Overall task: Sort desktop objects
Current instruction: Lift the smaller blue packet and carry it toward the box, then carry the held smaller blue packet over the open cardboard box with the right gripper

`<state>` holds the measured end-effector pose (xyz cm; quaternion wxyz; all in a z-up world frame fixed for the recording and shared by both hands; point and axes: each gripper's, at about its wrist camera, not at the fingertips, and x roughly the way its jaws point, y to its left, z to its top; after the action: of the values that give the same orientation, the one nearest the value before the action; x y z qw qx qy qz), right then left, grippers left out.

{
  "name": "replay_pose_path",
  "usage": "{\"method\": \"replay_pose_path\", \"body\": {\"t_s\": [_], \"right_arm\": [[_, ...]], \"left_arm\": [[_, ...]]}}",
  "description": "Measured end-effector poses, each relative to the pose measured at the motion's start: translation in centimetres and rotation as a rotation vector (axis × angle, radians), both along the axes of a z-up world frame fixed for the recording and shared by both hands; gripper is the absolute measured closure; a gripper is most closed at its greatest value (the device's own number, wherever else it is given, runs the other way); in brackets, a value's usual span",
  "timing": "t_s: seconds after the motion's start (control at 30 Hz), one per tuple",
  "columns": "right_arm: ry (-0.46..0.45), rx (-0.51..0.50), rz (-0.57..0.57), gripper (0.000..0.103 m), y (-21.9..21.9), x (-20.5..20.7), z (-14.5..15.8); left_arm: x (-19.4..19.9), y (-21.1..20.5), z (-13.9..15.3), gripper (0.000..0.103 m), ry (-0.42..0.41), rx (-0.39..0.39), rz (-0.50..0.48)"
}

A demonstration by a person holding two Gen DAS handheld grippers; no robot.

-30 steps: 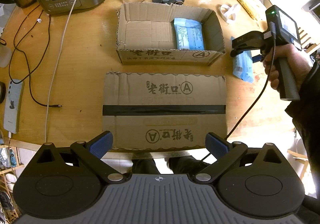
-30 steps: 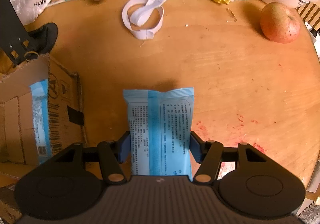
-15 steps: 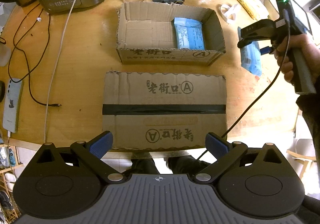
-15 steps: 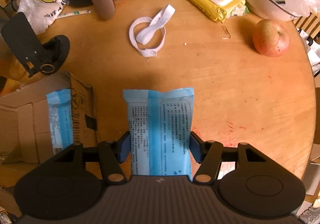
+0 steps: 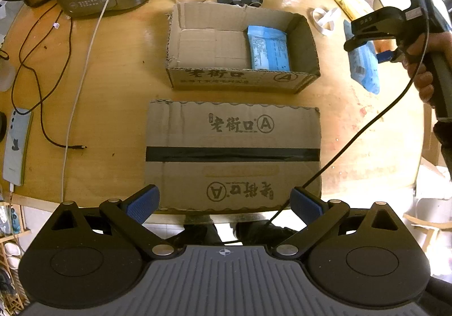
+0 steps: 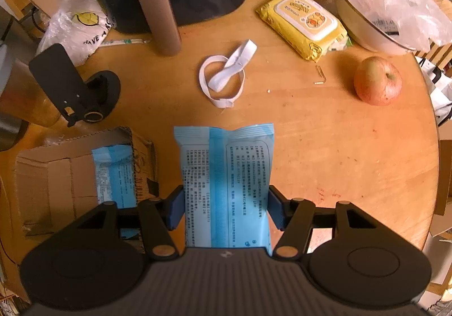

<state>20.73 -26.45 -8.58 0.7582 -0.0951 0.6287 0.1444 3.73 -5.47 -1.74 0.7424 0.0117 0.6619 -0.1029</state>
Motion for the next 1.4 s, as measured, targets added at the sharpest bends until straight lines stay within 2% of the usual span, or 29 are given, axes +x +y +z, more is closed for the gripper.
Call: {"method": "replay_pose_path", "body": {"t_s": [0.23,0.77,1.4], "right_arm": [[-0.01,0.015,-0.001,0.045,0.4,0.4,0.8],[0.004,0.026,0.001,0.045,1.4,0.5,0.5],[0.005,0.042,0.044,0.045,4.6,-0.2,0.9]], "left_arm": [[0.0,0.0,0.0,0.002,0.0,-0.002,0.0],[0.1,0.4,0.0,0.002,0.0,-0.002,0.008],[0.0,1.3,0.0,0.002,-0.001,-0.002,0.024]]}}
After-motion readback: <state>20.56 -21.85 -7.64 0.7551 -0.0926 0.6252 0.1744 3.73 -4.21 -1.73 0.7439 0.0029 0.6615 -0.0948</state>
